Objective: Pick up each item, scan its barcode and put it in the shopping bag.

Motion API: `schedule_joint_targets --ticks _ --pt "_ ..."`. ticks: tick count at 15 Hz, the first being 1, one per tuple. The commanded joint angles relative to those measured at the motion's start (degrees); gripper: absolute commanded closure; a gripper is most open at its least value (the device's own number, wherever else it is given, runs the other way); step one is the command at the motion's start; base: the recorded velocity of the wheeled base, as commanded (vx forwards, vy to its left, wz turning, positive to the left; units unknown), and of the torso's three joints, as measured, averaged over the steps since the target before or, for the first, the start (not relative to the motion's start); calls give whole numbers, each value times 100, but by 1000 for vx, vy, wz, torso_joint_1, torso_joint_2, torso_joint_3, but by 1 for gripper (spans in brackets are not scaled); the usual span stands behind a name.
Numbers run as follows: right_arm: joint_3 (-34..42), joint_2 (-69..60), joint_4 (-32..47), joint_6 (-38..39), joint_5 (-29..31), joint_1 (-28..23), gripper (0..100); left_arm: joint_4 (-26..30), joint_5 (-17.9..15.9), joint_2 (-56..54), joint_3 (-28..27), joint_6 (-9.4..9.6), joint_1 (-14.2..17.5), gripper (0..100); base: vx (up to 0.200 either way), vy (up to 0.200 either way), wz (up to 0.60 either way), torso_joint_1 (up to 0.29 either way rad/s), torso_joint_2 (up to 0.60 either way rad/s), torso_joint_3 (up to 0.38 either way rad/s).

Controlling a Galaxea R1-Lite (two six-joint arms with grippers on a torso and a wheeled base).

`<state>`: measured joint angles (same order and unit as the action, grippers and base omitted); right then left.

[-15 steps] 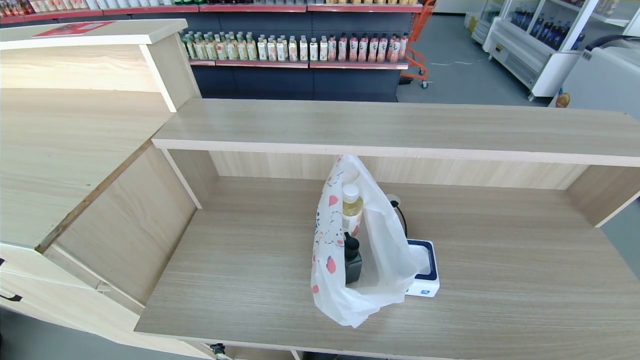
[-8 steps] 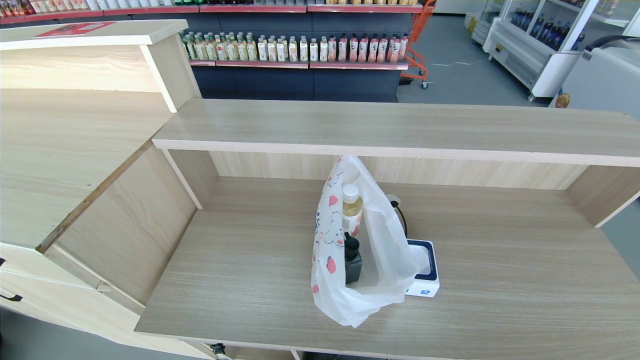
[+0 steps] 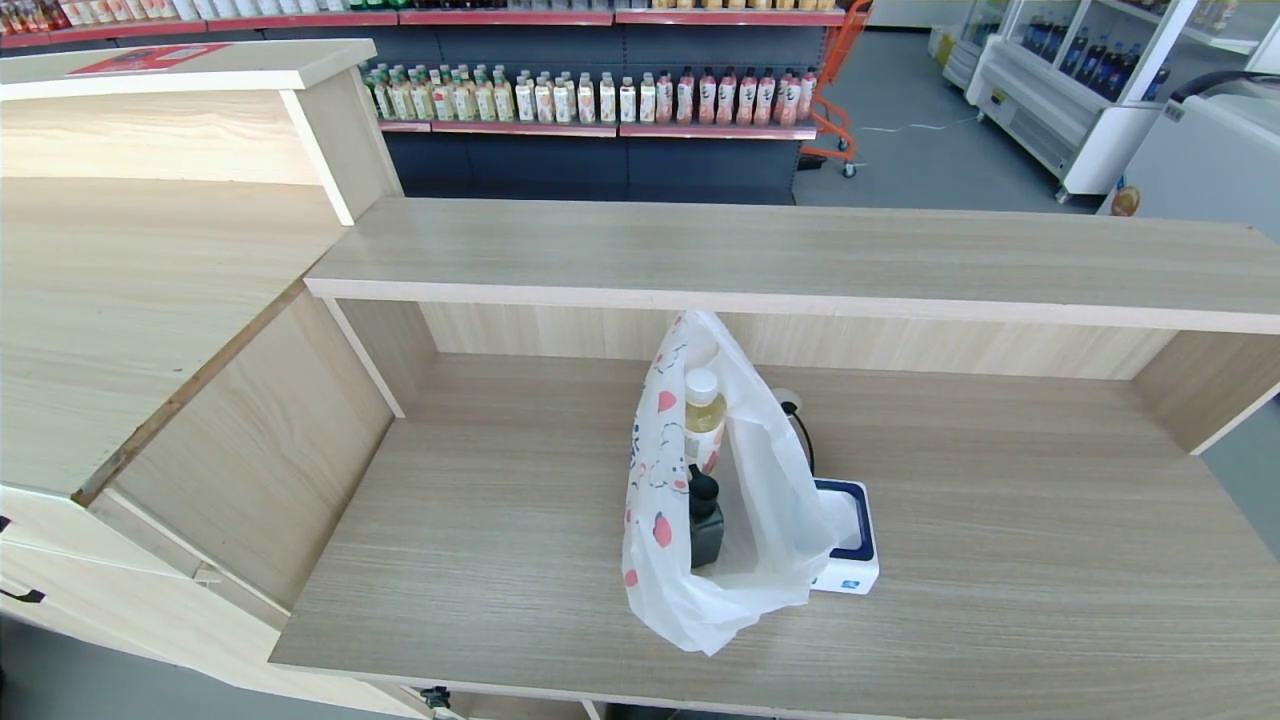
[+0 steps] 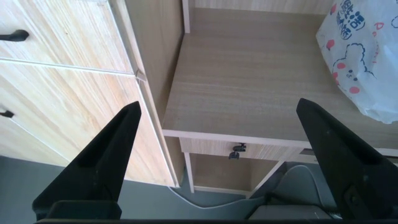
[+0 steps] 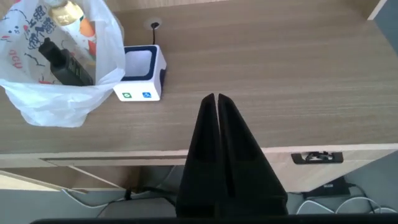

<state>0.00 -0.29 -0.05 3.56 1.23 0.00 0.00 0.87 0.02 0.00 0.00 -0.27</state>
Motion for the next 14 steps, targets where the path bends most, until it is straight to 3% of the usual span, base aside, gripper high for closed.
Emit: schedule_joint_targets --ticks 1,8,14 --pt "0 29 5 4 0 0 100 0 1 -2 0 0 0 0 0 0 0 0 0 0" --pt "0 29 5 -4 0 0 100 0 -7 -2 0 -9 0 0 0 0 0 0 0 0" --pt "0 29 5 -13 0 0 100 0 1 -2 0 18 0 0 0 -200 0 4 4 2"
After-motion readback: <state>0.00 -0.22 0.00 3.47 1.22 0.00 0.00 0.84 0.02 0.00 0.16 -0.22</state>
